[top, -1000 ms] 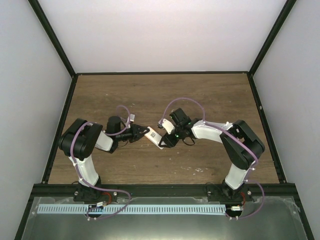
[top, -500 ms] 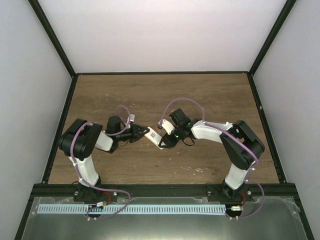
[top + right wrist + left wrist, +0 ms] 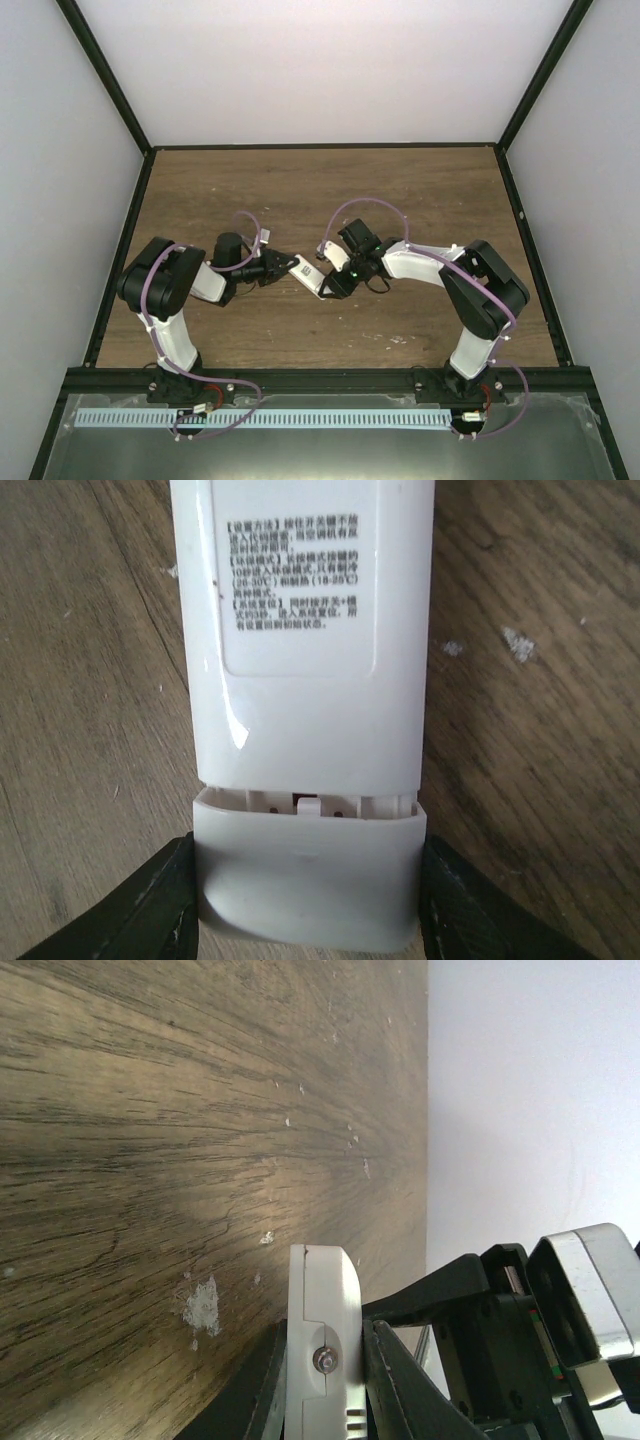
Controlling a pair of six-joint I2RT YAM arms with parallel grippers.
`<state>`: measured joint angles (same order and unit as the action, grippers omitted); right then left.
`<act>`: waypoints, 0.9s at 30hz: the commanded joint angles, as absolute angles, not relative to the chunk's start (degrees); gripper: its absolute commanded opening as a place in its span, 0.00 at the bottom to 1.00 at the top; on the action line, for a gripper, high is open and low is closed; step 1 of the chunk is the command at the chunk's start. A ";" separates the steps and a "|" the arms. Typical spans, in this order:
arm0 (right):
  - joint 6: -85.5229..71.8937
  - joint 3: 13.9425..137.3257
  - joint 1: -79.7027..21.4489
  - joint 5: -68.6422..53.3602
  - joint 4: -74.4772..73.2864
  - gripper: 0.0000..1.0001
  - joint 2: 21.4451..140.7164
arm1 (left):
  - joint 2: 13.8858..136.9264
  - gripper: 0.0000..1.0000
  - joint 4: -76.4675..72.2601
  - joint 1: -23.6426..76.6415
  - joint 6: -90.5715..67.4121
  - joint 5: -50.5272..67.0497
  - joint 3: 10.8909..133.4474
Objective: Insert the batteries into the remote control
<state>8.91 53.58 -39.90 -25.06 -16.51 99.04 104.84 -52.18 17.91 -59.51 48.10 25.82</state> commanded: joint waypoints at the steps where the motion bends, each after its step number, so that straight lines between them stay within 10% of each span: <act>1: 7.40 54.42 -41.22 -26.63 -20.01 0.48 98.57 | 105.56 0.00 -50.81 17.75 -56.96 45.46 26.36; 27: 5.58 56.94 -43.42 -23.04 -20.83 0.56 101.34 | 105.31 0.00 -50.88 17.77 -56.95 45.18 26.09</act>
